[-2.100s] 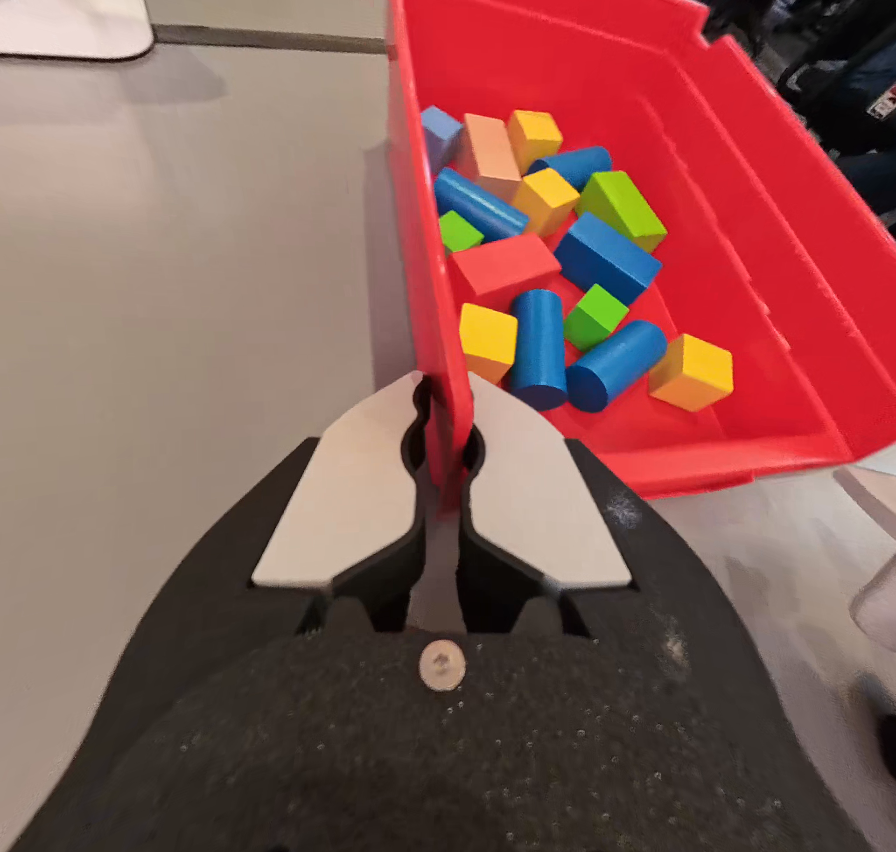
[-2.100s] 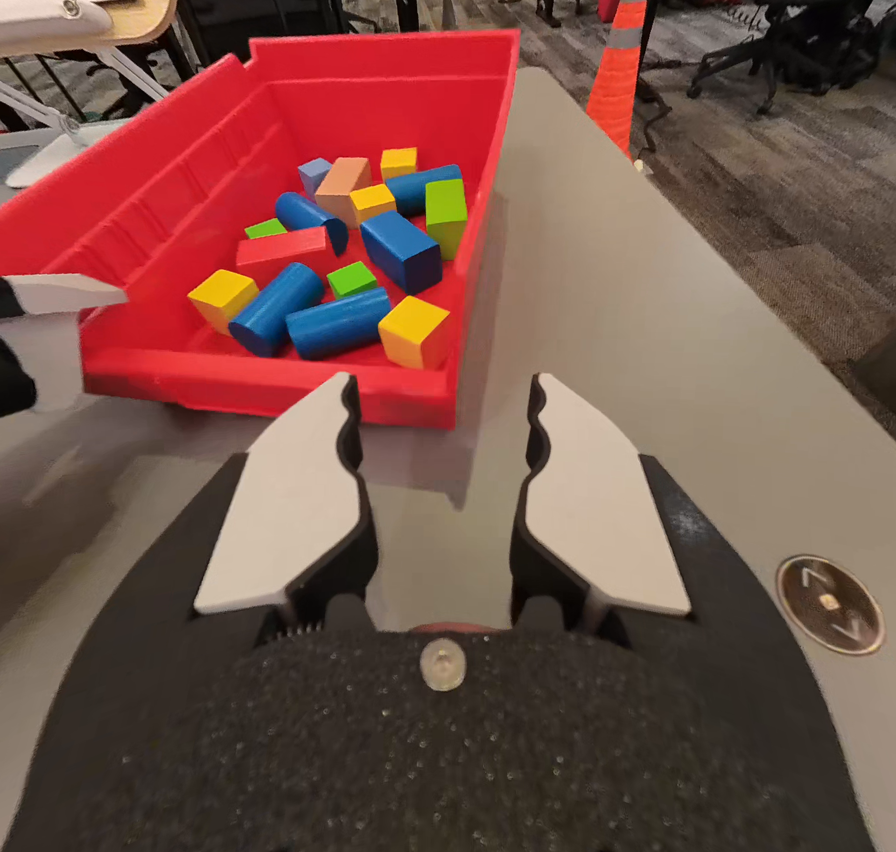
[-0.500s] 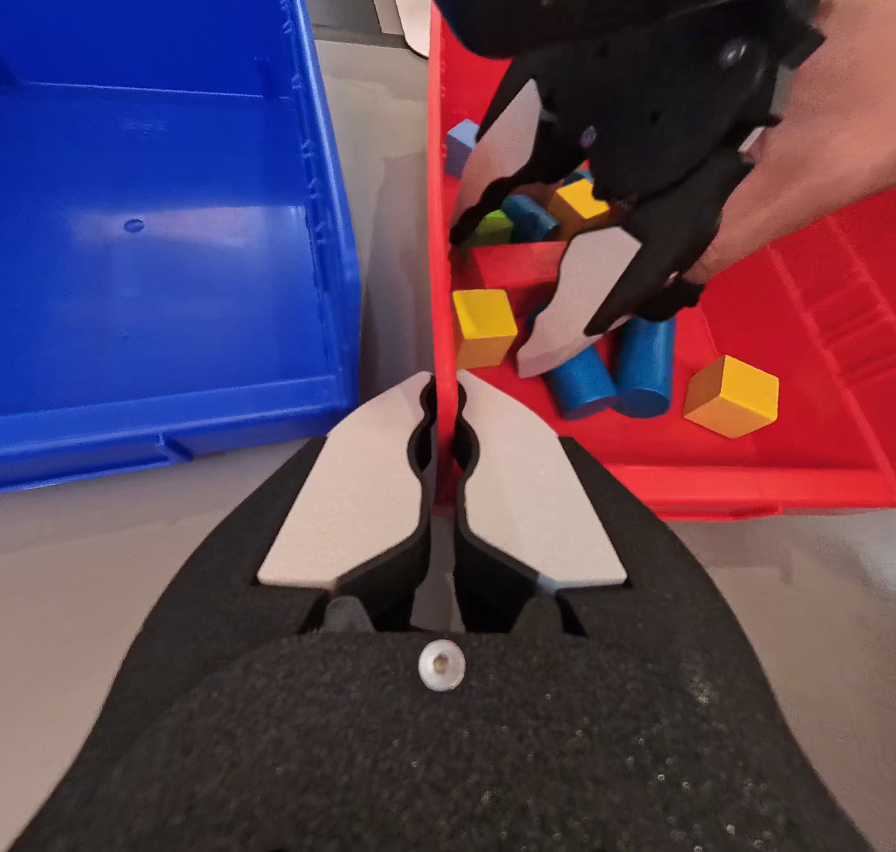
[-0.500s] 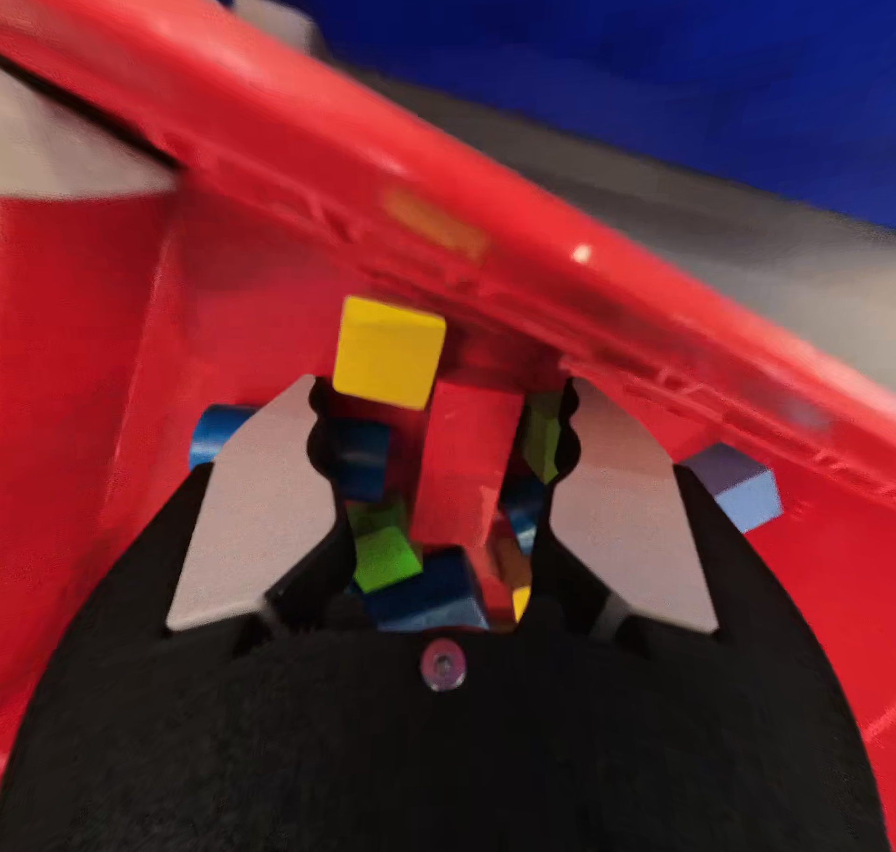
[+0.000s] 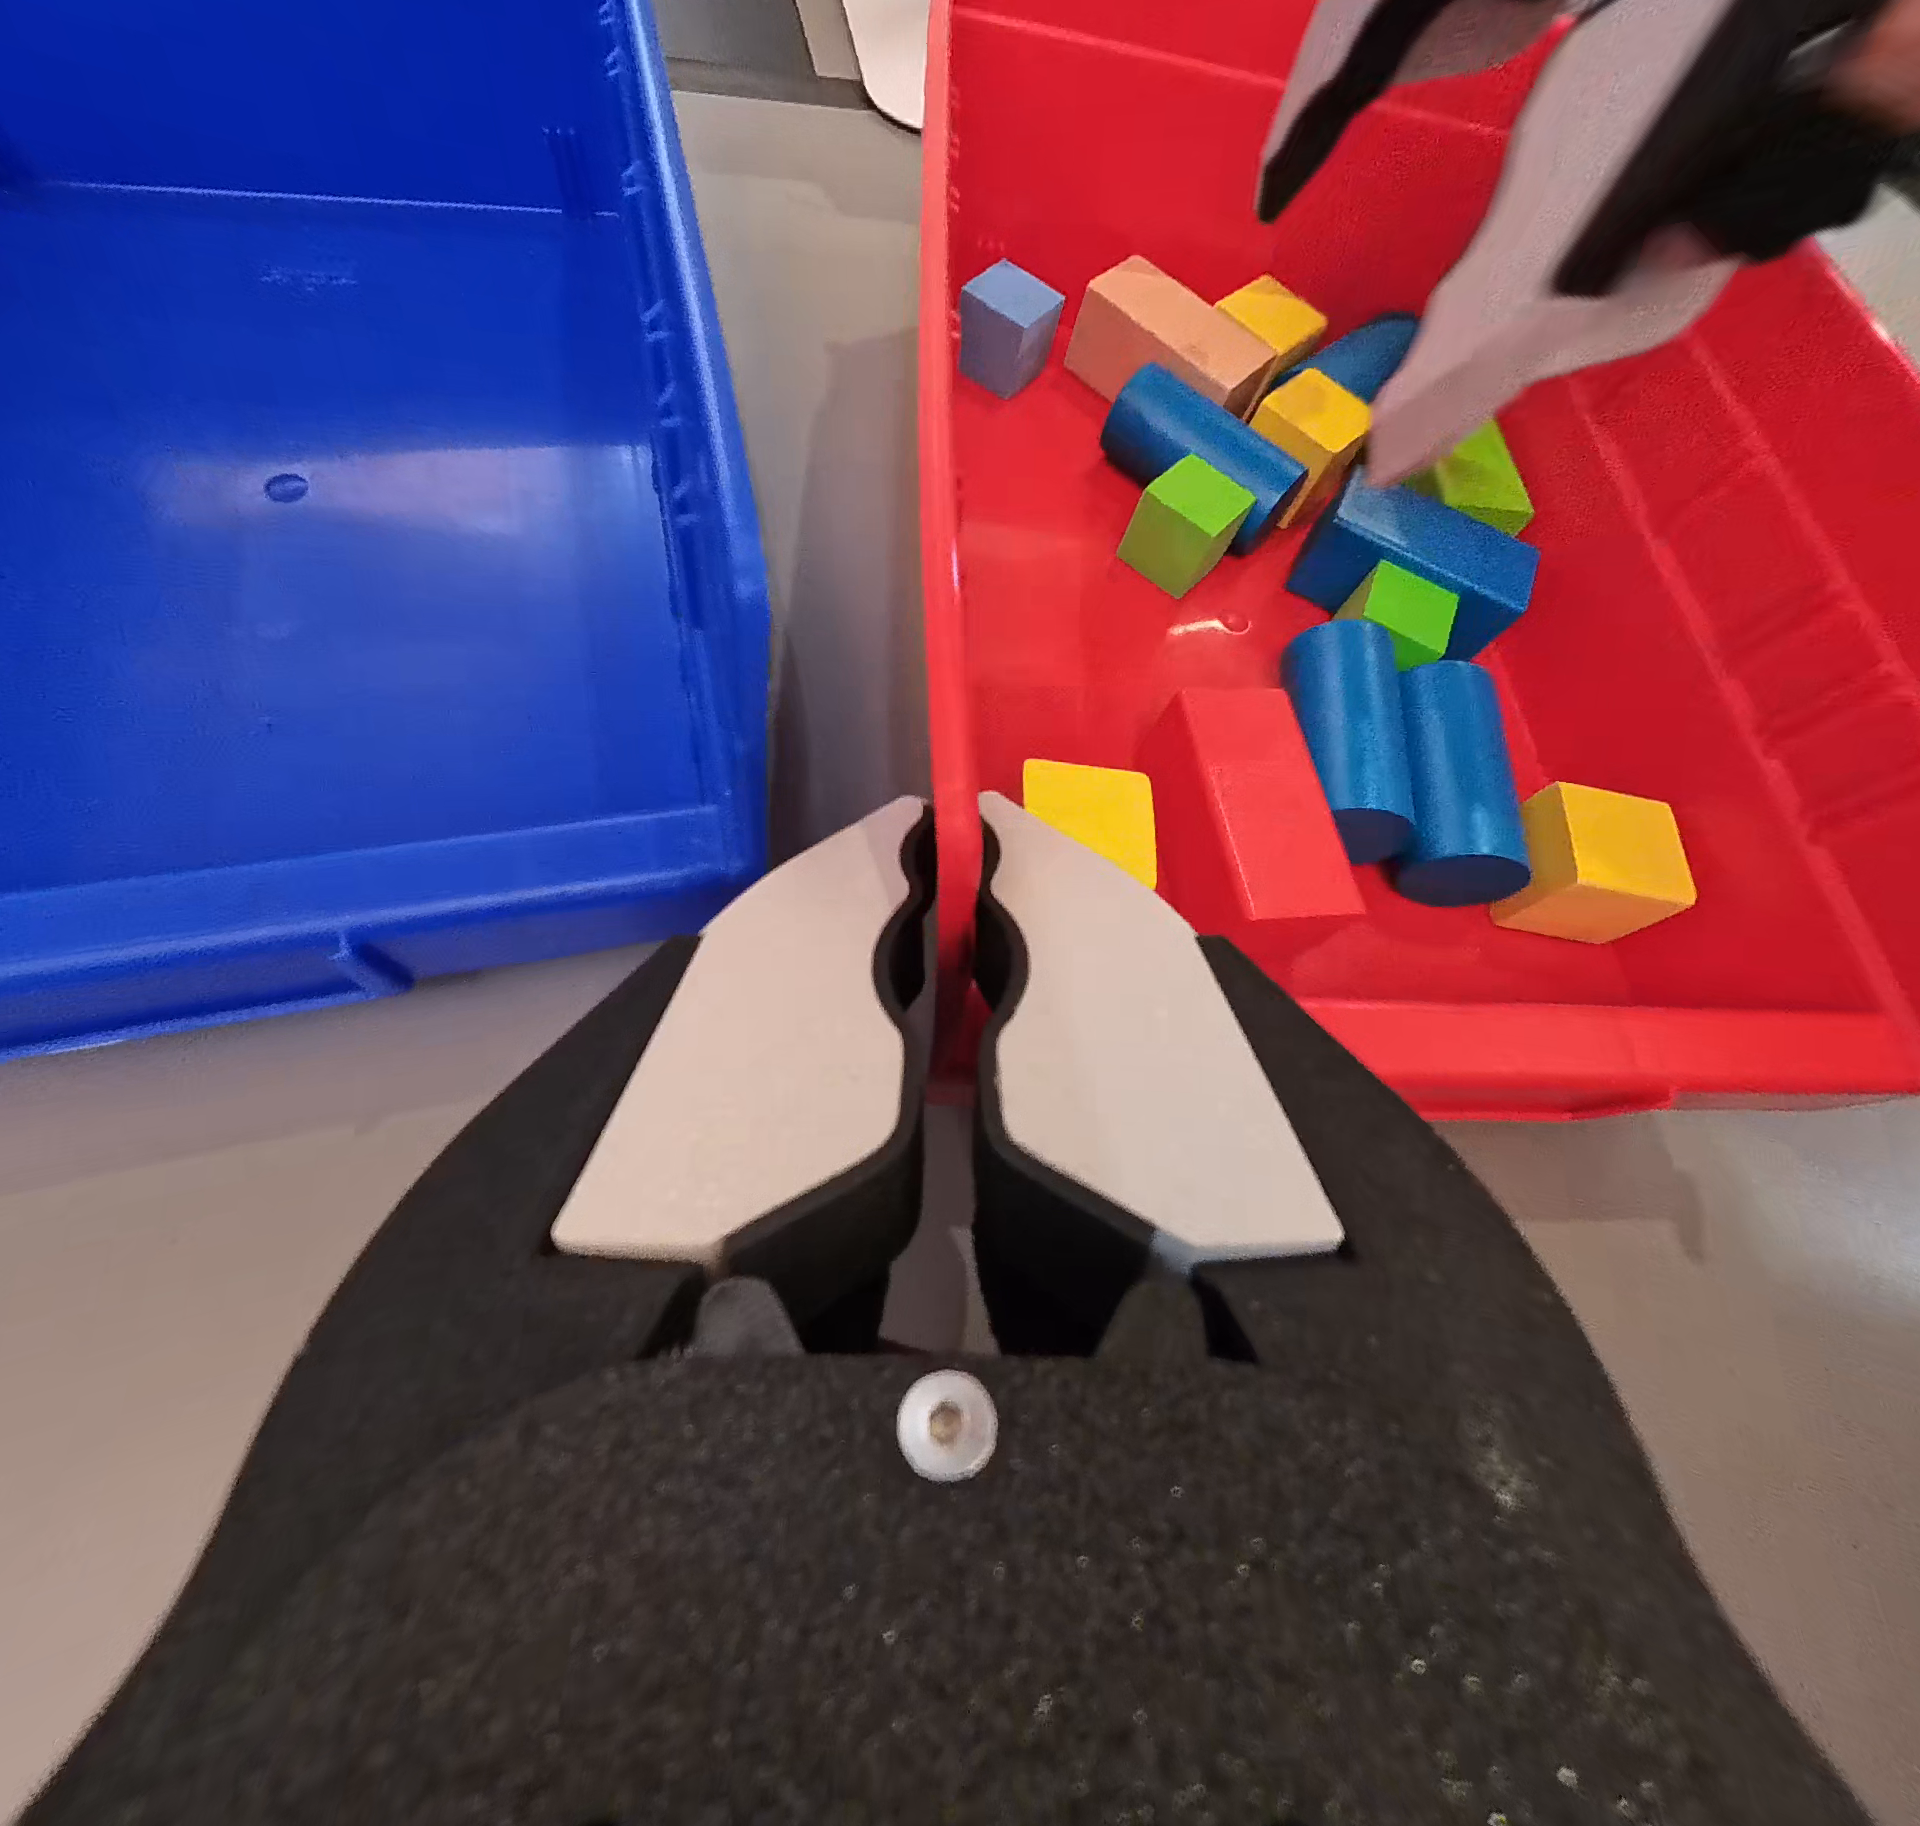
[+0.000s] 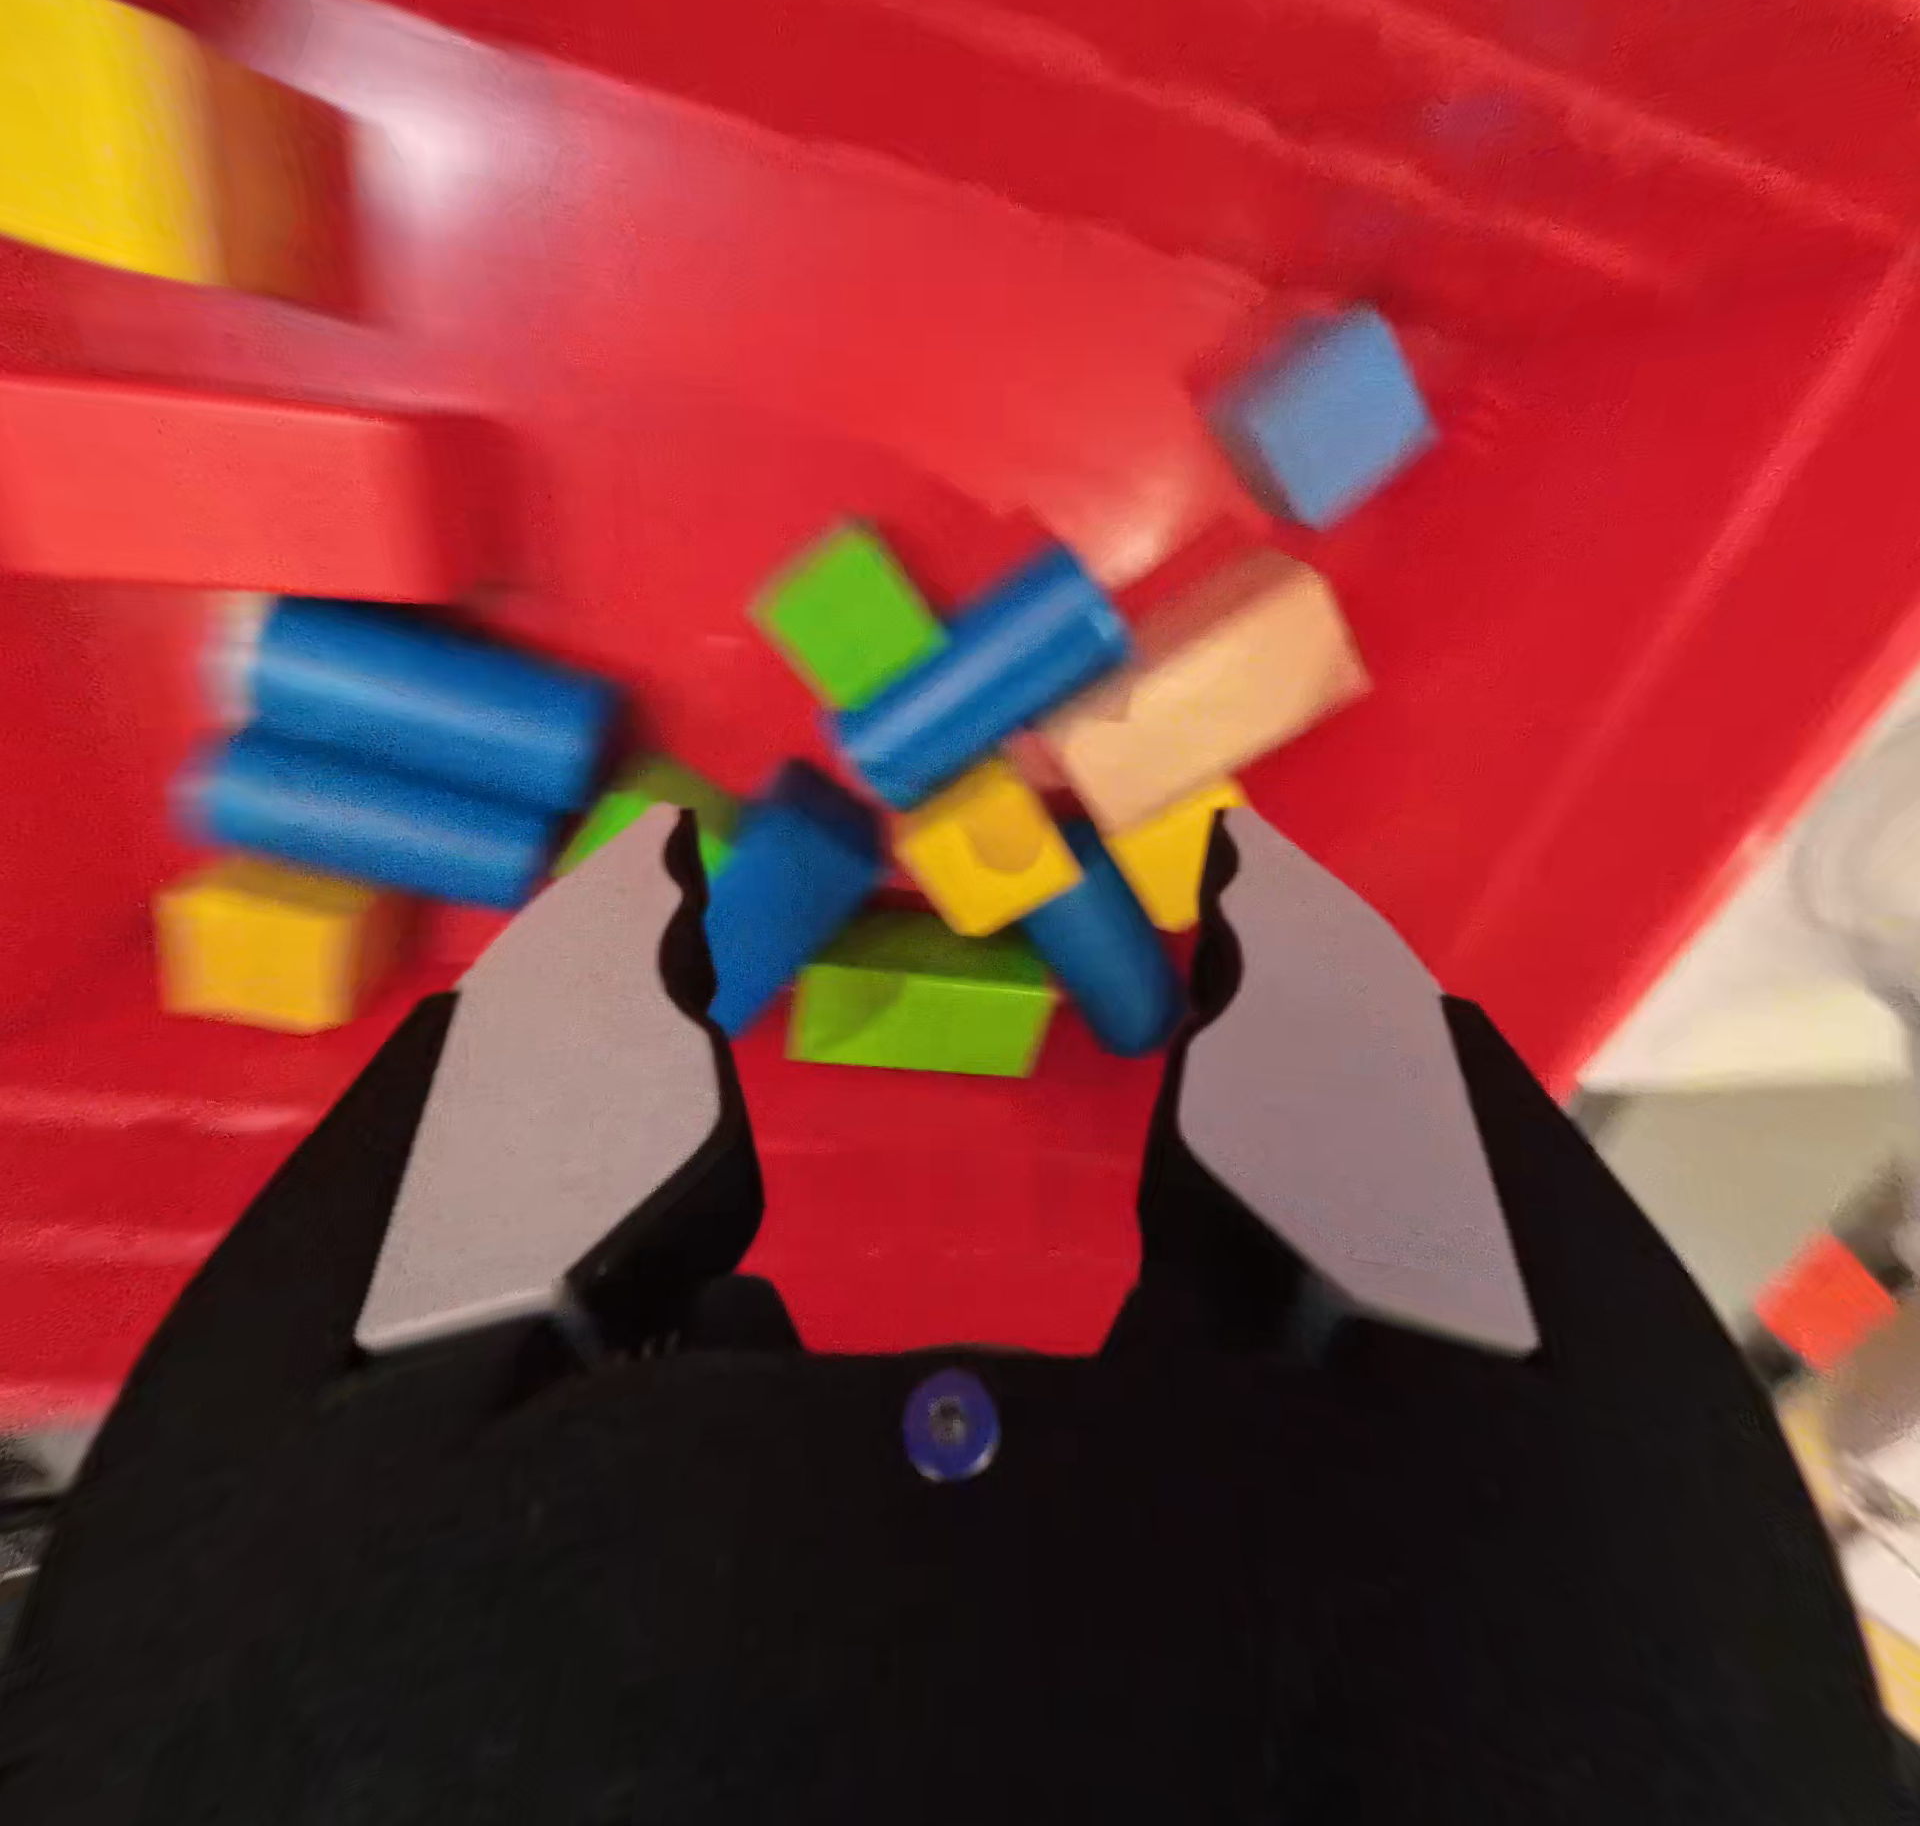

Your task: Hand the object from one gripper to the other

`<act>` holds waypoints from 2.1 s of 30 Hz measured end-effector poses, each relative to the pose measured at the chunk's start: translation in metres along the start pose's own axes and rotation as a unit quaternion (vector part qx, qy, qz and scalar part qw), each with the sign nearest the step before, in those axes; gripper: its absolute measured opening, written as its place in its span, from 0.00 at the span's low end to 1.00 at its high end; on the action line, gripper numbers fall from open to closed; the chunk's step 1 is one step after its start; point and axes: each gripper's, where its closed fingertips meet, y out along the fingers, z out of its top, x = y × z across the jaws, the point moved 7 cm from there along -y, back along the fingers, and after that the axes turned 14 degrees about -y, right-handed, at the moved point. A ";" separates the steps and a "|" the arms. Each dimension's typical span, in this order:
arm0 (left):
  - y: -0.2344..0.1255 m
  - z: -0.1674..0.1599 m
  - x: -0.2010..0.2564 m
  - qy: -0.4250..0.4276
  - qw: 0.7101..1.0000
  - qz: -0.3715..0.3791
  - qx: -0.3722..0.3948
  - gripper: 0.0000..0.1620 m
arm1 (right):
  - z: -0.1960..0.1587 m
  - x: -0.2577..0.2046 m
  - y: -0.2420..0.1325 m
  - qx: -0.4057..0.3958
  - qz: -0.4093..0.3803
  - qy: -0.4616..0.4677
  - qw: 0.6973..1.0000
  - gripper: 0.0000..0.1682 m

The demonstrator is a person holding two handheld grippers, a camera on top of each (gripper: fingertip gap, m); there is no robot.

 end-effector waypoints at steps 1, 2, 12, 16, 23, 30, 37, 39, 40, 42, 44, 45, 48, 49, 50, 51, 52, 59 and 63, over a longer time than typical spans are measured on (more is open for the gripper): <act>0.000 0.000 0.000 -0.001 1.000 0.000 0.000 0.02 | -0.005 0.009 0.013 -0.034 -0.012 0.007 0.999 0.59; 0.001 0.000 0.000 -0.001 1.000 -0.001 -0.001 0.02 | -0.007 0.012 0.027 -0.050 0.000 0.011 0.999 0.69; 0.003 0.001 0.000 -0.003 1.000 -0.003 0.002 0.02 | 0.038 -0.042 0.025 0.136 0.314 0.045 0.939 0.71; 0.002 0.001 0.000 -0.006 1.000 -0.006 0.003 0.02 | 0.019 -0.024 0.013 0.061 0.177 0.032 0.982 0.76; 0.002 0.001 0.000 -0.008 1.000 -0.002 0.003 0.02 | -0.029 0.017 0.032 -0.117 0.084 0.040 0.989 0.69; 0.003 0.001 0.000 -0.007 1.000 -0.005 0.004 0.02 | -0.001 -0.019 0.032 -0.003 0.345 0.107 0.932 0.69; 0.002 0.001 0.000 -0.011 1.000 -0.011 0.004 0.02 | 0.016 -0.002 -0.026 0.158 0.280 0.093 0.942 0.66; 0.002 0.000 0.000 -0.011 1.000 -0.011 0.004 0.02 | -0.009 0.003 -0.013 0.013 0.175 0.054 0.983 0.67; 0.002 0.001 0.000 -0.011 1.000 -0.011 0.004 0.02 | -0.019 0.001 -0.005 -0.063 0.143 0.031 0.987 0.69; 0.003 0.001 0.000 -0.011 1.000 -0.013 0.004 0.02 | -0.032 -0.014 0.011 -0.193 0.115 -0.019 0.974 0.74; 0.003 0.000 0.001 -0.006 1.000 -0.015 0.003 0.03 | -0.040 -0.023 0.022 -0.275 0.114 -0.009 0.955 0.74; 0.003 0.000 0.002 -0.007 1.000 -0.017 0.001 0.02 | -0.040 -0.023 0.026 -0.304 0.106 -0.009 0.947 0.72; 0.003 0.000 0.002 -0.010 1.000 -0.021 0.001 0.03 | -0.029 -0.023 0.054 -0.308 0.087 -0.059 0.946 0.73; 0.003 -0.001 0.002 -0.009 1.000 -0.022 0.002 0.03 | -0.026 -0.022 0.062 -0.306 0.088 -0.080 0.945 0.71; 0.003 -0.001 0.002 -0.006 1.000 -0.019 0.002 0.03 | -0.022 -0.019 0.064 -0.293 0.093 -0.082 0.948 0.75; 0.002 0.000 0.002 -0.007 1.000 -0.015 0.002 0.03 | -0.017 -0.010 0.060 -0.249 0.075 -0.065 0.963 0.76; 0.001 0.000 0.000 -0.009 1.000 -0.011 0.005 0.03 | -0.011 -0.002 0.051 -0.185 0.049 -0.059 0.980 0.62; 0.001 0.001 -0.003 -0.010 1.000 -0.011 0.007 0.02 | 0.006 0.022 -0.047 0.258 -0.035 0.087 0.962 0.41; 0.001 0.001 -0.002 -0.010 1.000 -0.009 0.007 0.03 | 0.026 -0.036 -0.030 0.211 0.055 -0.025 0.976 0.49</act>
